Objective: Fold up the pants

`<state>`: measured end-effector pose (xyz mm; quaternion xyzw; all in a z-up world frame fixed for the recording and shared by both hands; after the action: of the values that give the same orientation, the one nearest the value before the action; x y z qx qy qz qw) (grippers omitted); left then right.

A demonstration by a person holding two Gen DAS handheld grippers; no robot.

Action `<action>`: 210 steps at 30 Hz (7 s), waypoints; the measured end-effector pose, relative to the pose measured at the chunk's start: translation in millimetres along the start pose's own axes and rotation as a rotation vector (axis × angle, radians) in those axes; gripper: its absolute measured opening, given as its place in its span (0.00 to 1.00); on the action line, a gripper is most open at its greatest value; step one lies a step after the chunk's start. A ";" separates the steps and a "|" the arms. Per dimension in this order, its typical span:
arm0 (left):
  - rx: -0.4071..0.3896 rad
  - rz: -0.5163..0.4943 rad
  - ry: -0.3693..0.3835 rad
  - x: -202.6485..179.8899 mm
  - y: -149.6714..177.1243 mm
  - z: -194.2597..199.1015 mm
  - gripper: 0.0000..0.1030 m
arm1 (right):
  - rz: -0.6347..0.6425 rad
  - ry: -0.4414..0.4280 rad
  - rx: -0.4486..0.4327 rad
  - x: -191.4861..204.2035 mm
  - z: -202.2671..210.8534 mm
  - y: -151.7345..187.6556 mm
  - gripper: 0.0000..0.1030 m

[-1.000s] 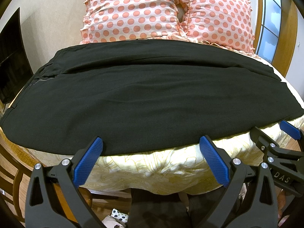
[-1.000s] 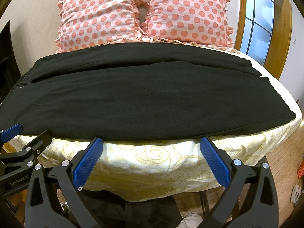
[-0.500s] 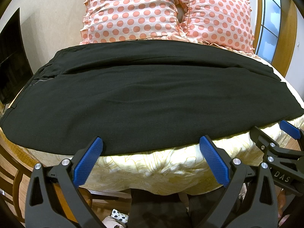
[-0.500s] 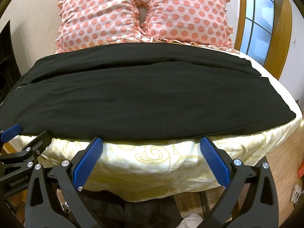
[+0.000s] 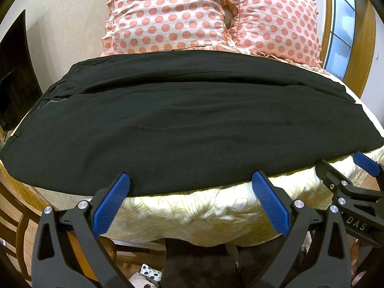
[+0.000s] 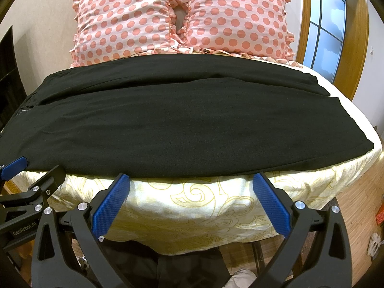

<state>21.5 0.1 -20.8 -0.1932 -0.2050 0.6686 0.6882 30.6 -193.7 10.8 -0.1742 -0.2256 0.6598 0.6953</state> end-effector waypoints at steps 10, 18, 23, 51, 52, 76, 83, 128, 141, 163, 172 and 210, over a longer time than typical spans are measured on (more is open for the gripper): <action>-0.001 0.001 -0.002 0.0 -0.6 -0.5 0.98 | 0.000 0.000 0.000 0.1 -0.4 -0.1 0.99; -0.007 -0.019 -0.011 6.7 -2.1 2.4 0.98 | 0.010 -0.027 0.002 -1.0 5.8 -0.5 0.99; -0.083 -0.007 -0.015 17.6 -13.2 25.9 0.98 | 0.014 -0.092 -0.114 -13.8 39.9 -7.7 0.99; -0.087 0.181 -0.049 92.0 -147.2 -46.4 0.98 | -0.684 0.370 0.280 -276.8 -180.5 -321.7 0.65; -0.071 0.177 -0.037 91.6 -147.8 -49.9 0.98 | -0.695 0.377 0.298 -278.9 -188.1 -322.3 0.64; -0.054 0.238 0.017 101.3 -143.8 -54.6 0.98 | -0.780 -0.140 -0.128 -287.2 -46.3 -192.0 0.03; -0.070 0.200 -0.018 95.2 -143.5 -51.4 0.98 | -0.837 -0.232 -0.119 -274.8 -19.3 -92.2 0.03; 0.136 0.363 0.000 222.5 -278.3 -89.8 0.98 | -0.978 -0.477 -0.174 -312.0 -8.0 -12.1 0.02; 0.283 0.679 0.100 292.4 -297.1 -150.8 0.13 | -0.930 -0.436 -0.155 -320.5 -17.4 -31.5 0.02; 0.070 0.753 0.020 274.1 -25.9 5.8 0.17 | -0.985 -0.374 -0.115 -356.4 -18.6 -24.3 0.02; 0.031 0.717 0.037 273.1 -22.7 24.8 0.09 | -0.944 -0.335 -0.088 -353.6 -2.0 -27.3 0.02; -0.129 0.594 -0.123 251.3 -9.9 64.5 0.63 | -0.892 -0.044 -0.217 -383.7 11.5 7.4 0.61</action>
<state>0.4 250.4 44.7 -0.2470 -0.2230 0.8365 0.4353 7.6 -576.0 -15.7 -0.1178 -0.3613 0.2722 0.8840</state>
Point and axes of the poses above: each gripper's, at about its wrist camera, not at the fingertips, and z roughly against the way its jaws point, x to its left, y to its underside, the point moved 3 cm from there along -z, roughly the way its jaws point, and after that the axes turned 13 degrees about x, right-handed, at the moved point
